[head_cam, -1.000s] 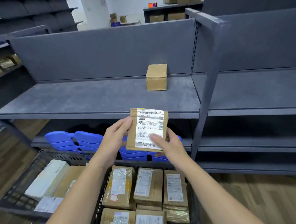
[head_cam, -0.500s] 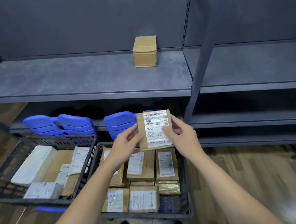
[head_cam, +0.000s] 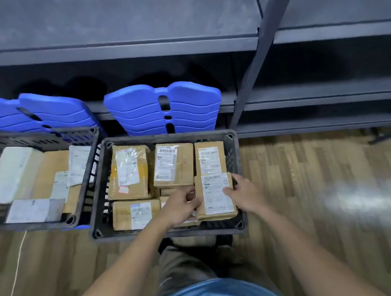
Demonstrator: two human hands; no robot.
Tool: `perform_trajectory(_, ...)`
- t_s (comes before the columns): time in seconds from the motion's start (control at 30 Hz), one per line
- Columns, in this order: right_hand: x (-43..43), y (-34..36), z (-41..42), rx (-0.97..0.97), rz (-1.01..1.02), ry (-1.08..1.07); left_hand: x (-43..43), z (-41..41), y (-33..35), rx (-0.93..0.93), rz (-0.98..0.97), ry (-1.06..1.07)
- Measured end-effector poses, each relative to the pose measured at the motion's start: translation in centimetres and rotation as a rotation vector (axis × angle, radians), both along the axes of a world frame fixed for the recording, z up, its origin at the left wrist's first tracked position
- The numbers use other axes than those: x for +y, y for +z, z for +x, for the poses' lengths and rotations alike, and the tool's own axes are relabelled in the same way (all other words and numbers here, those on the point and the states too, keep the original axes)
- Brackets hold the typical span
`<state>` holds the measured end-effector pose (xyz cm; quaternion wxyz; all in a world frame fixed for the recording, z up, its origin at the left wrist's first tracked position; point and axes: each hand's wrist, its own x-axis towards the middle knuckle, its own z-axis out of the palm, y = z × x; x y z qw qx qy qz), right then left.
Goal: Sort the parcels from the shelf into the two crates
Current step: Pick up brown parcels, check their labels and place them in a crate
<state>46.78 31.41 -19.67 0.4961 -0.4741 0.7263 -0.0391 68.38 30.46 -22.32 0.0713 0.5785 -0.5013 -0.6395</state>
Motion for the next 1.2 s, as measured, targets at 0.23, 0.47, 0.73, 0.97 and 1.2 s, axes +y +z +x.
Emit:
perform_trajectory(0.23,1.1,-2.4,0.3,0.042,0.084,0.070,1.1,-0.7,-3.2,-0.057,0.053,0.000)
perform_trajectory(0.47,2.0,-7.0,2.0,0.146,0.104,0.198,2.7,-1.6,-5.2,-0.054,0.090,0.089)
perform_trajectory(0.73,4.6,-9.5,3.4,0.357,0.057,0.585,2.3,-1.7,-8.6,-0.363,-0.203,-0.262)
perform_trajectory(0.97,3.7,-11.1,3.4,0.258,0.140,0.731,1.4,-1.9,-10.5,-0.823,-0.446,-0.773)
perform_trajectory(1.2,3.4,-10.7,3.4,0.252,0.108,0.706,1.2,-1.9,-10.6,-0.877,-0.471,-0.824)
